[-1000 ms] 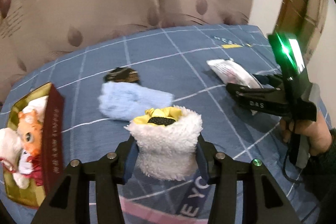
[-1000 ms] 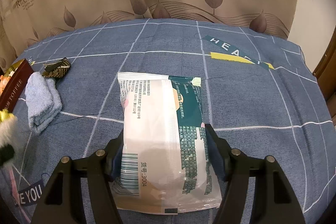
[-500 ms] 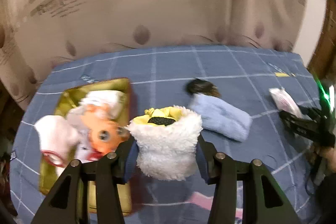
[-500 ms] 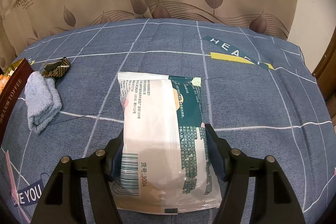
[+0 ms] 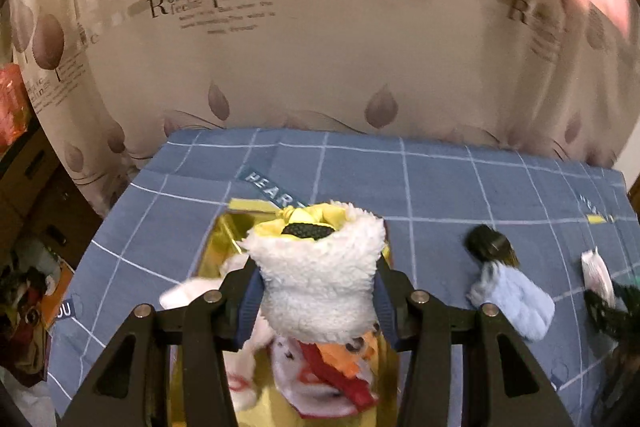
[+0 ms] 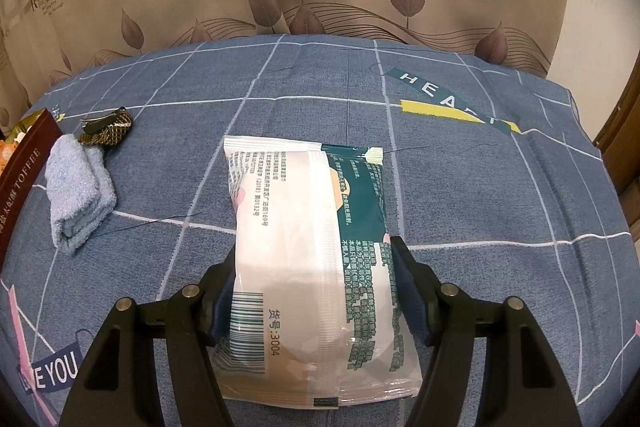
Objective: Organize soft objects
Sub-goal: 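Carry the fluffy white sock into the tin and release with the left gripper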
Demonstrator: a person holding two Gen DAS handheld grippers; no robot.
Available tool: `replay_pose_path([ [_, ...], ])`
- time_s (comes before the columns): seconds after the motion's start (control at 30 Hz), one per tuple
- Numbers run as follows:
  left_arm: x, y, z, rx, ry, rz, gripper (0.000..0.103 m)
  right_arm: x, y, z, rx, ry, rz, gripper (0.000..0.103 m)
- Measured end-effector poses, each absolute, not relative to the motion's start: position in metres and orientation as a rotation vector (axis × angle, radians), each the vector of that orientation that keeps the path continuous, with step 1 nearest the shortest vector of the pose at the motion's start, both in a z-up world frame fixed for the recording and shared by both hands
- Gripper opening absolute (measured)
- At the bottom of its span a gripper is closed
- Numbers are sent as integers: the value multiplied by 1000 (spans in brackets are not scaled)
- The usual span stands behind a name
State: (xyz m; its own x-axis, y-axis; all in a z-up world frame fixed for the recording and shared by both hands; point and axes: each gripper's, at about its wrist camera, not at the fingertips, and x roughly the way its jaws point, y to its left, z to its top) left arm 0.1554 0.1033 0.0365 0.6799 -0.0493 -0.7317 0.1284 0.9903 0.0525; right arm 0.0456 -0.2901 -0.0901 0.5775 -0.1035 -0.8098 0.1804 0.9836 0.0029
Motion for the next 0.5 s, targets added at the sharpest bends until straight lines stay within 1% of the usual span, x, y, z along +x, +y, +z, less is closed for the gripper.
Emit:
replay_pose_path([
  [0.13, 175, 113, 36, 83, 838, -80, 49, 45, -291, -90, 88, 941, -167, 65],
  [0.5, 208, 139, 5, -29, 959, -22, 50, 46, -290, -90, 87, 942, -167, 65],
])
